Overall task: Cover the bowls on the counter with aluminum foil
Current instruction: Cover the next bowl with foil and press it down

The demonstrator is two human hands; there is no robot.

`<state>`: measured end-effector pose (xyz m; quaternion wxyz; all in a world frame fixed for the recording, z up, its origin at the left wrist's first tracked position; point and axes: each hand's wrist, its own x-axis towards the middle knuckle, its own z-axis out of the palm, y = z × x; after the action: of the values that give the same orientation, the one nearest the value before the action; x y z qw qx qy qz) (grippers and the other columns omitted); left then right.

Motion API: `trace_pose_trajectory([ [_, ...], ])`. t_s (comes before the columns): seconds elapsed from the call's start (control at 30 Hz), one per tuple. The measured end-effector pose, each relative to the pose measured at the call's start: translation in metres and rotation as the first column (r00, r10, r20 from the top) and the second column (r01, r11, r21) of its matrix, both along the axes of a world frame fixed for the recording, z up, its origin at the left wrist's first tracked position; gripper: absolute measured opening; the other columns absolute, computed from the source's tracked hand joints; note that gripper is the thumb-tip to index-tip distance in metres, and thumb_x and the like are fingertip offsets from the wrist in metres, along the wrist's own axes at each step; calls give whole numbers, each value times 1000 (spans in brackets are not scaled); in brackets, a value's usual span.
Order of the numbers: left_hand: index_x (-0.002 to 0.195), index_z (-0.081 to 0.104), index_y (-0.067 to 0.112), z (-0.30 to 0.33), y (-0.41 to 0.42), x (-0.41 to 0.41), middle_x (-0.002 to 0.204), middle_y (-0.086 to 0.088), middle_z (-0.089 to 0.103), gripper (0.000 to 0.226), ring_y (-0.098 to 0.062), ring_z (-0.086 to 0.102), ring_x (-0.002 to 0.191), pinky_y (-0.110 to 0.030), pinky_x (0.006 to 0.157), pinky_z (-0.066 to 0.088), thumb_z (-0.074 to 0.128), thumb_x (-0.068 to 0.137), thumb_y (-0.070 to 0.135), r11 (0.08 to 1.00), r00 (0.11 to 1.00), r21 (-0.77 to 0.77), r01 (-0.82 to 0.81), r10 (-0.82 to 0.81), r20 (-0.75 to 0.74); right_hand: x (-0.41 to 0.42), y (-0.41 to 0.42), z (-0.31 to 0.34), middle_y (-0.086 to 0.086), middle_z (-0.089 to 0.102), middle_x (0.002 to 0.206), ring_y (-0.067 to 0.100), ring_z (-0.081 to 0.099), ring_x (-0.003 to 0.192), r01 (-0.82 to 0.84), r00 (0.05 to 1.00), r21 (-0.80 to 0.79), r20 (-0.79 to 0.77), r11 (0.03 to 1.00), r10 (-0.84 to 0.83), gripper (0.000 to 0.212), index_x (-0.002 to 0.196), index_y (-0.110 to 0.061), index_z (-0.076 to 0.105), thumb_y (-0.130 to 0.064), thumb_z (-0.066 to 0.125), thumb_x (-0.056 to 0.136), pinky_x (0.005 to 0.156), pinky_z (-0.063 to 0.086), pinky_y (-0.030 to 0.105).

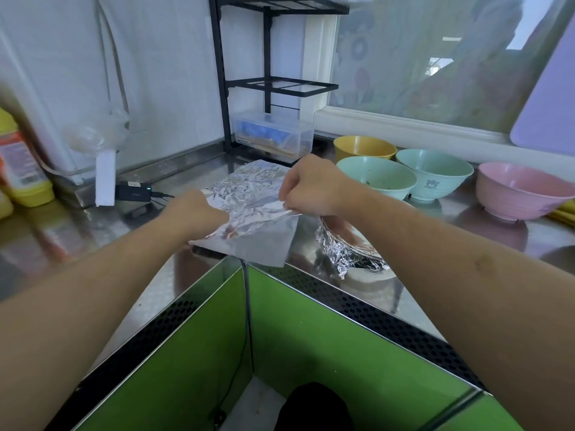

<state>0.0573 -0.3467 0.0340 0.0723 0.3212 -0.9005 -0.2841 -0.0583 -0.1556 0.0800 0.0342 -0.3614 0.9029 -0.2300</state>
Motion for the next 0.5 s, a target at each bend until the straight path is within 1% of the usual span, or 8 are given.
trace_pose_trajectory([
  [0.03, 58, 37, 13, -2, 0, -1, 55, -3, 33, 44, -21, 29, 50, -26, 48, 21, 71, 85, 16, 1000, 1000, 10, -12, 12, 1, 2, 1, 0, 4, 79, 84, 20, 74, 87, -16, 1000, 18, -10, 1000, 16, 20, 92, -8, 83, -5, 65, 83, 71, 64, 35],
  [0.1, 60, 45, 9, -3, -1, -3, 57, -4, 38, 39, -21, 34, 50, -23, 43, 25, 74, 86, 13, 996, 998, 72, -45, 48, -34, 4, 2, 0, -11, 73, 81, 5, 65, 78, -54, 998, 45, -33, 997, 56, 20, 94, -17, 84, -6, 68, 88, 63, 53, 20],
  [0.13, 66, 52, 3, -1, -3, -4, 62, -6, 42, 33, -22, 38, 53, -24, 42, 28, 75, 86, 14, 991, 996, 111, -68, 73, -42, 3, 2, 0, -13, 71, 83, 2, 62, 76, -69, 997, 51, -41, 996, 71, 19, 96, -18, 83, -7, 69, 89, 60, 48, 15],
  [0.2, 78, 59, -1, -1, -10, -6, 74, -11, 51, 26, -24, 48, 62, -27, 51, 36, 77, 87, 16, 978, 991, 184, -100, 114, -72, 3, 3, 0, -12, 71, 85, -1, 61, 68, -84, 996, 47, -33, 995, 86, 19, 100, -16, 82, -6, 68, 92, 51, 46, 11],
  [0.27, 77, 64, -2, 0, -15, -7, 77, -16, 61, 22, -26, 55, 65, -30, 59, 43, 75, 89, 13, 949, 989, 305, -77, 111, -97, 3, 5, -1, -12, 70, 91, -4, 59, 59, -92, 995, 49, -27, 995, 93, 24, 104, -17, 80, -3, 64, 93, 43, 42, 9],
  [0.37, 96, 75, -7, -2, -22, -8, 85, -17, 72, 16, -23, 59, 61, -29, 57, 45, 73, 92, 9, 890, 988, 455, -30, 94, -120, 4, 5, -1, -12, 69, 95, -9, 58, 48, -97, 995, 48, -12, 994, 98, 30, 108, -17, 79, 1, 60, 93, 38, 37, 8],
  [0.43, 103, 74, -6, -3, -24, -8, 91, -15, 77, 16, -23, 68, 65, -31, 63, 55, 69, 95, 7, 884, 977, 466, -35, 128, -171, 4, 5, 0, -9, 72, 105, -5, 58, 56, -90, 996, 47, -17, 995, 91, 33, 109, -17, 80, 2, 59, 92, 39, 34, 4],
  [0.5, 93, 70, -11, -3, -23, -10, 82, -14, 73, 18, -27, 65, 70, -36, 69, 54, 67, 92, 7, 942, 975, 329, -65, 130, -180, 5, 5, 2, -9, 73, 111, -7, 55, 62, -75, 997, 32, -13, 997, 76, 32, 108, -17, 81, 1, 59, 92, 41, 35, 2],
])
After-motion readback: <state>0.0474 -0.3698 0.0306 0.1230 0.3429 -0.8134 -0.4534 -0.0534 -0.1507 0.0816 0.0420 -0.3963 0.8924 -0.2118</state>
